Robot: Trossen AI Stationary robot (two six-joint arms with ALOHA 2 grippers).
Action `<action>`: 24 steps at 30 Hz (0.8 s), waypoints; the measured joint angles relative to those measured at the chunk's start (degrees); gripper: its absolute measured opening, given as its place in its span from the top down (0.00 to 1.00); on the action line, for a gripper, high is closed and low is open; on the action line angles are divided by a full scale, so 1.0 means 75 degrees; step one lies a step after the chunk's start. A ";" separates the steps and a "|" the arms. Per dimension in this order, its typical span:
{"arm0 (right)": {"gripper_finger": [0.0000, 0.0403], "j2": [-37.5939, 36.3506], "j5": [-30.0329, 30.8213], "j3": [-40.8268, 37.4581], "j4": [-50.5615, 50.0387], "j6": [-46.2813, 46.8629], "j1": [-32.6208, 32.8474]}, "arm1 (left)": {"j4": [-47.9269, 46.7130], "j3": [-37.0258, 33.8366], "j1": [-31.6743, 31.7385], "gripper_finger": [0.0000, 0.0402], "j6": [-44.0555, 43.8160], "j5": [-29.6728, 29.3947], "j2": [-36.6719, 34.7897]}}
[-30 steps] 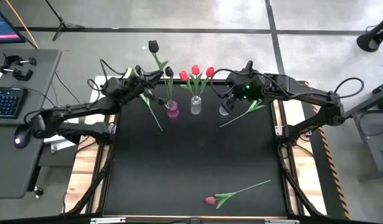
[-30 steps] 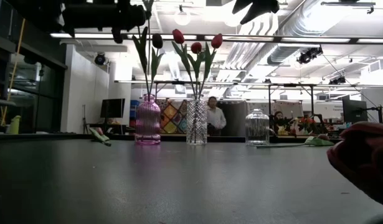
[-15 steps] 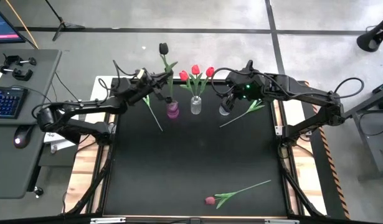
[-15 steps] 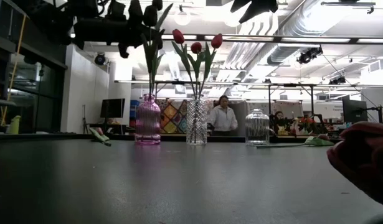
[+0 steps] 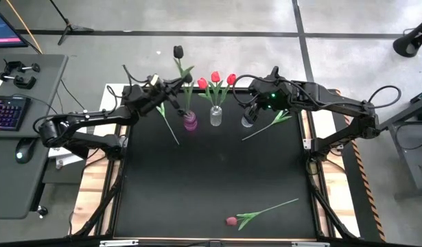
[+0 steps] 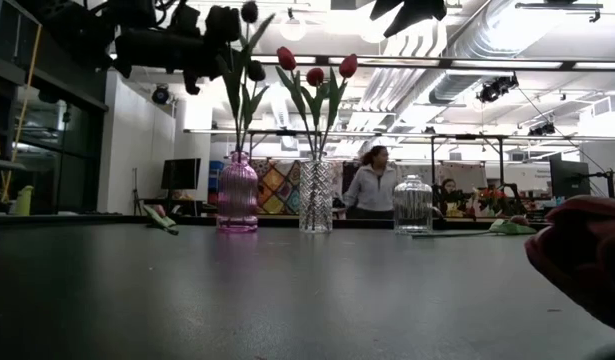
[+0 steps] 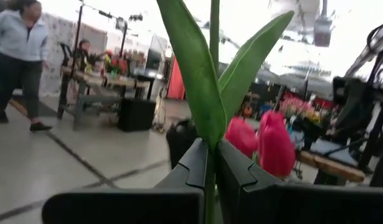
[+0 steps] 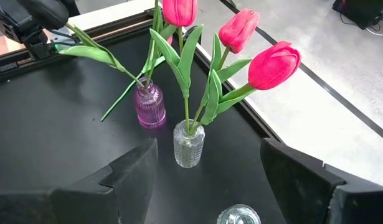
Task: Sort flowers into vase by color
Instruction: Put the black flower into the violet flower vase
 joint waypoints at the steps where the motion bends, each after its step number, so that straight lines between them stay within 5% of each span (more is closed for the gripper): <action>1: 0.33 0.0000 0.0000 0.0000 0.0000 0.0000 0.0000 | -0.0099 0.0000 -0.0008 1.00 0.0000 -0.0001 0.0003; 24: 0.33 0.0003 -0.0010 0.0000 0.0000 0.0000 -0.0001 | -0.0067 0.0000 -0.0068 1.00 -0.0140 0.0304 0.0291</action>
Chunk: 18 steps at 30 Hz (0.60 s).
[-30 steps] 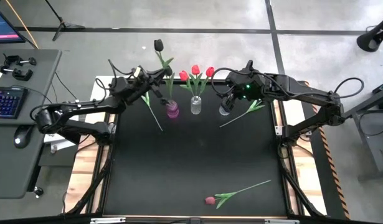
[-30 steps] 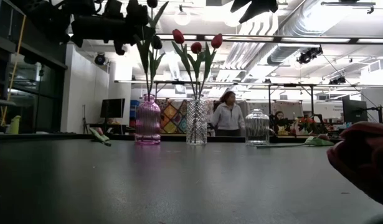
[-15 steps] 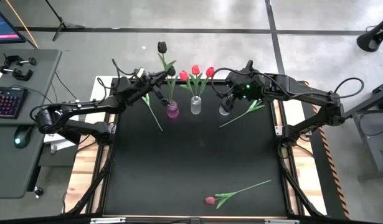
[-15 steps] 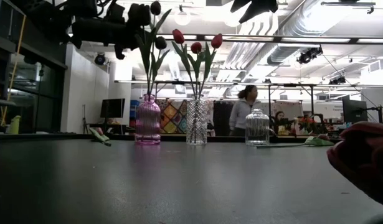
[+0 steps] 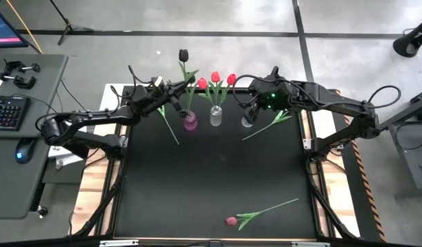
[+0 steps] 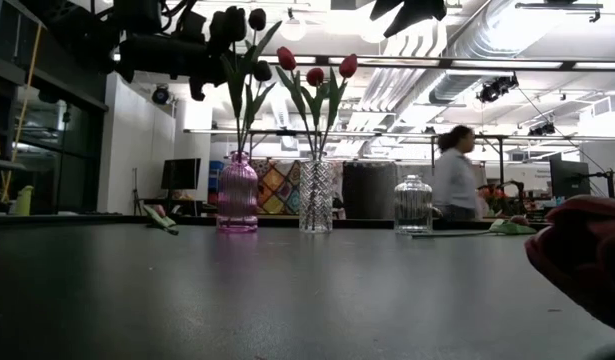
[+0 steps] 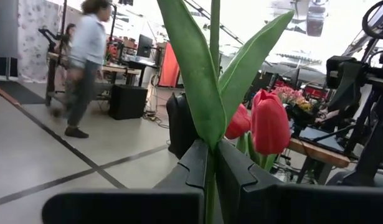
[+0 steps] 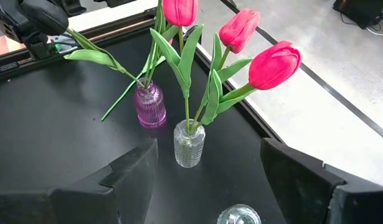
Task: Sort flowers into vase by color
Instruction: Put the black flower into the violet flower vase
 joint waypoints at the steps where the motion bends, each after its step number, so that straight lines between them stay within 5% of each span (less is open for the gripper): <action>1: 0.33 0.0000 0.0001 0.0000 0.0000 0.0000 0.0001 | 0.0003 0.0000 0.0000 1.00 0.0046 -0.0040 0.0000; 9: 0.33 0.0003 0.0015 0.0000 0.0000 0.0000 0.0000 | -0.0017 0.0000 0.0002 0.93 0.0312 0.0003 0.0000; 18: 0.33 0.0003 0.0012 0.0000 0.0000 0.0094 0.0001 | -0.0864 0.0000 0.0000 0.70 0.0317 0.0546 -0.0474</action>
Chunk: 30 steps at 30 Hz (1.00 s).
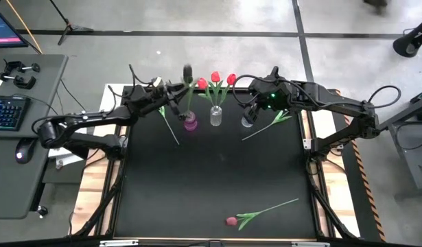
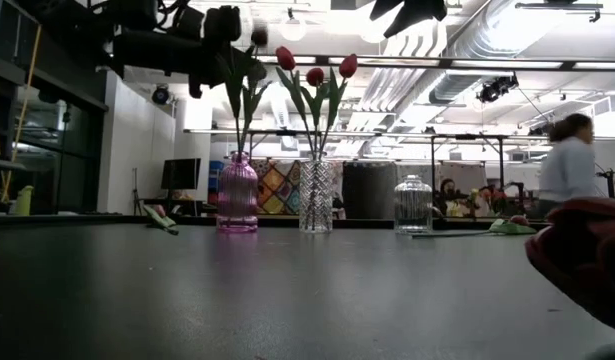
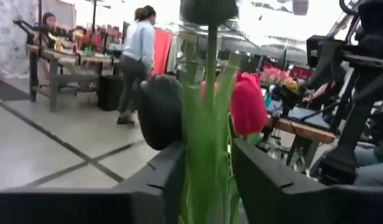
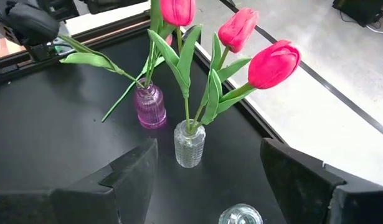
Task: Sort flowers into vase by color
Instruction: Put the black flower into the violet flower vase, then put the top left dark red tulip into the right transparent flower vase
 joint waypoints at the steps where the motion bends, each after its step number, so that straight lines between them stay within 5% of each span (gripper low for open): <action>1: 0.33 0.0000 0.0000 0.0000 -0.0002 0.0048 -0.0002 | -0.0186 0.0000 0.0000 0.68 0.0002 0.0003 -0.0128; 13: 0.33 0.0000 -0.0003 0.0000 0.0000 0.0086 -0.0002 | -0.1650 0.0000 0.0000 0.48 0.0006 -0.0099 -0.2370; 19: 0.33 0.0000 -0.0020 0.0000 0.0000 0.0285 0.0000 | -0.2135 0.0016 0.0012 0.47 -0.0557 -0.1327 -0.3114; 25: 0.33 0.0034 -0.0015 0.0000 0.0000 0.0311 0.0000 | -0.5824 0.0796 0.0123 0.47 -0.2243 -0.2768 -0.2659; 30: 0.33 0.0291 0.0003 0.0000 0.0025 0.0084 0.0000 | -0.8241 0.1691 0.0605 0.47 -0.3032 -0.3002 -0.1537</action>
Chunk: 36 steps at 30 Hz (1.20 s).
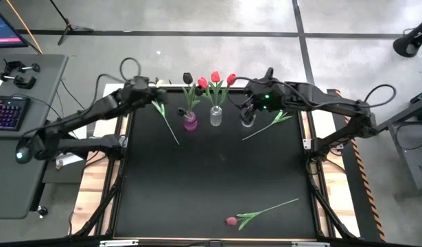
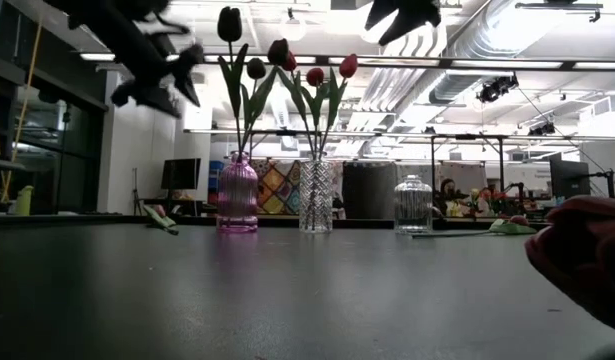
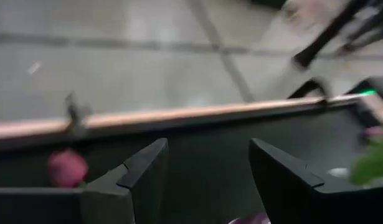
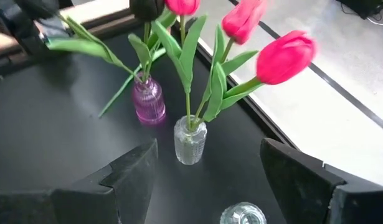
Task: Sort flowers into vase by color
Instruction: Put the top left dark red tulip into the right transparent flower vase
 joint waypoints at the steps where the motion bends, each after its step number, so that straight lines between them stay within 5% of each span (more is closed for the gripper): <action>1: 0.33 0.0092 0.0000 0.0000 0.0007 -0.0040 0.0000 | -0.0297 0.0131 0.0076 0.47 -0.0199 0.0004 0.0257; 13: 0.33 0.0621 -0.0006 0.0000 -0.0064 -0.0782 -0.0003 | -0.2168 0.0366 0.0517 0.52 -0.2325 0.0292 0.3050; 20: 0.33 0.0598 0.0030 0.0000 -0.0075 -0.1199 -0.0138 | -0.1849 0.0366 0.0710 0.56 -0.2973 0.0626 0.4297; 36: 0.33 0.0598 -0.0108 0.0000 -0.0143 -0.1837 -0.0189 | -0.1355 0.0398 0.1380 0.66 -0.3764 0.1262 0.5333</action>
